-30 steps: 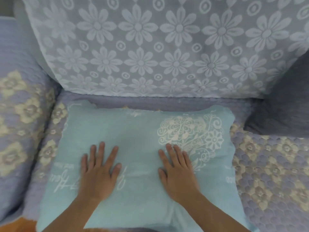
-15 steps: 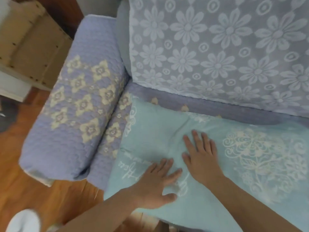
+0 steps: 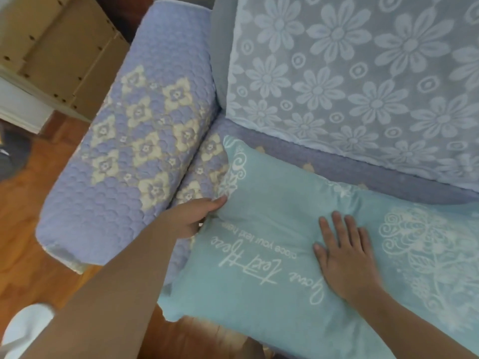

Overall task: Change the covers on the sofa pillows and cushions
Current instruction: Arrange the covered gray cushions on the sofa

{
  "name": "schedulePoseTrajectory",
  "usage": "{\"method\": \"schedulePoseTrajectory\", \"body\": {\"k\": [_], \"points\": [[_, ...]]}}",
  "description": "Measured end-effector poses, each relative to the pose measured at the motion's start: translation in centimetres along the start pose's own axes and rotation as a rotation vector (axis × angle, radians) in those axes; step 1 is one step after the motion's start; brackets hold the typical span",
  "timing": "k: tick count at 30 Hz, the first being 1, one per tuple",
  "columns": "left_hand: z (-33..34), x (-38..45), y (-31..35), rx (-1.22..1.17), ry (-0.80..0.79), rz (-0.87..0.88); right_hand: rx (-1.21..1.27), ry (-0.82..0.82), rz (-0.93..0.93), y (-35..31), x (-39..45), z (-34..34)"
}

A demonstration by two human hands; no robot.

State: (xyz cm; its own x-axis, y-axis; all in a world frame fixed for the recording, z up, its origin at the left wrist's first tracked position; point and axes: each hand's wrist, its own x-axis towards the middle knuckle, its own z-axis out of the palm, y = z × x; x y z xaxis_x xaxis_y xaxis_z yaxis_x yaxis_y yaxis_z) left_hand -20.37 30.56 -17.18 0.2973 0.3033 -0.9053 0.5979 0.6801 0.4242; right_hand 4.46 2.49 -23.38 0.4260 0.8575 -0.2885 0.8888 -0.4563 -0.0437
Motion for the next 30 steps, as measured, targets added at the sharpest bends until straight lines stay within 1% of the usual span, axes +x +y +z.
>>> {"method": "schedulePoseTrajectory", "body": {"k": [2,3,4,5,7,8,9,10,11,13,14,15,16,17,18,19,21,22,23,24,25,26,27,28,29,30], "points": [[-0.8,-0.5,-0.7,-0.066,0.002,-0.065,0.0,-0.012,0.015,0.0,0.0,0.0],[-1.2,-0.8,-1.0,-0.019,0.037,-0.058,-0.004,-0.016,0.026,0.1,0.0,0.0],[-1.7,-1.2,-1.2,0.126,0.073,-0.012,-0.006,-0.02,0.044,0.3,0.1,0.0],[-2.3,-1.4,-1.7,0.349,0.166,0.051,0.0,-0.024,0.063,0.4,0.4,-0.1],[-3.3,-2.0,-3.0,0.865,0.517,0.215,0.03,-0.007,0.102,0.3,1.5,-0.3],[-3.0,-2.3,-3.4,1.032,0.632,0.216,0.04,-0.003,0.124,0.2,2.1,-0.5],[-2.4,-2.6,-4.1,1.095,0.707,0.186,0.042,-0.011,0.134,0.0,2.5,-0.6],[-1.3,-2.7,-4.6,1.12,0.773,0.214,0.041,-0.018,0.134,-0.3,2.6,-0.6],[0.0,-2.3,-5.0,1.132,0.84,0.324,0.045,-0.007,0.131,-0.3,2.5,-0.5],[3.5,-2.3,-5.5,1.108,0.956,0.611,0.058,-0.002,0.103,0.1,1.9,-0.6],[5.3,-2.6,-6.1,1.154,0.918,0.757,0.073,0.009,0.089,0.2,1.4,-0.8],[7.0,-2.5,-7.8,1.275,0.79,0.872,0.097,0.033,0.101,0.1,0.8,-1.3],[9.0,-2.6,-10.0,1.419,0.643,0.944,0.131,0.069,0.142,-0.4,0.1,-1.9],[10.5,-2.4,-12.5,1.525,0.525,0.954,0.186,0.117,0.192,-1.9,-0.7,-2.9],[11.3,-2.0,-14.6,1.597,0.474,0.91,0.249,0.171,0.208,-4.0,-1.7,-4.3],[11.7,-1.5,-15.4,1.598,0.484,0.844,0.301,0.229,0.153,-6.2,-3.0,-5.5],[12.4,-0.3,-14.6,1.579,0.554,0.718,0.348,0.234,-0.117,-8.3,-7.4,-6.1],[12.6,0.3,-13.7,1.608,0.591,0.656,0.329,0.2,-0.173,-6.9,-10.4,-4.8],[12.7,0.8,-12.9,1.654,0.624,0.608,0.262,0.15,-0.129,-3.9,-14.0,-2.2],[13.2,1.0,-12.1,1.663,0.637,0.579,0.161,0.061,0.005,0.2,-18.0,0.6],[13.9,0.8,-11.5,1.641,0.62,0.552,0.074,-0.064,0.198,4.9,-21.9,2.8],[15.1,0.3,-10.9,1.634,0.583,0.517,0.049,-0.198,0.387,9.1,-24.9,4.7],[17.0,0.1,-10.3,1.655,0.549,0.489,0.13,-0.361,0.547,12.1,-27.5,6.2],[18.4,0.3,-9.8,1.65,0.542,0.42,0.241,-0.5,0.642,13.6,-28.2,7.2],[20.1,0.0,-9.1,1.591,0.557,0.367,0.371,-0.467,0.722,13.9,-27.8,6.4],[22.1,-0.6,-8.7,1.537,0.569,0.362,0.467,-0.356,0.828,13.5,-26.5,4.5]]}}
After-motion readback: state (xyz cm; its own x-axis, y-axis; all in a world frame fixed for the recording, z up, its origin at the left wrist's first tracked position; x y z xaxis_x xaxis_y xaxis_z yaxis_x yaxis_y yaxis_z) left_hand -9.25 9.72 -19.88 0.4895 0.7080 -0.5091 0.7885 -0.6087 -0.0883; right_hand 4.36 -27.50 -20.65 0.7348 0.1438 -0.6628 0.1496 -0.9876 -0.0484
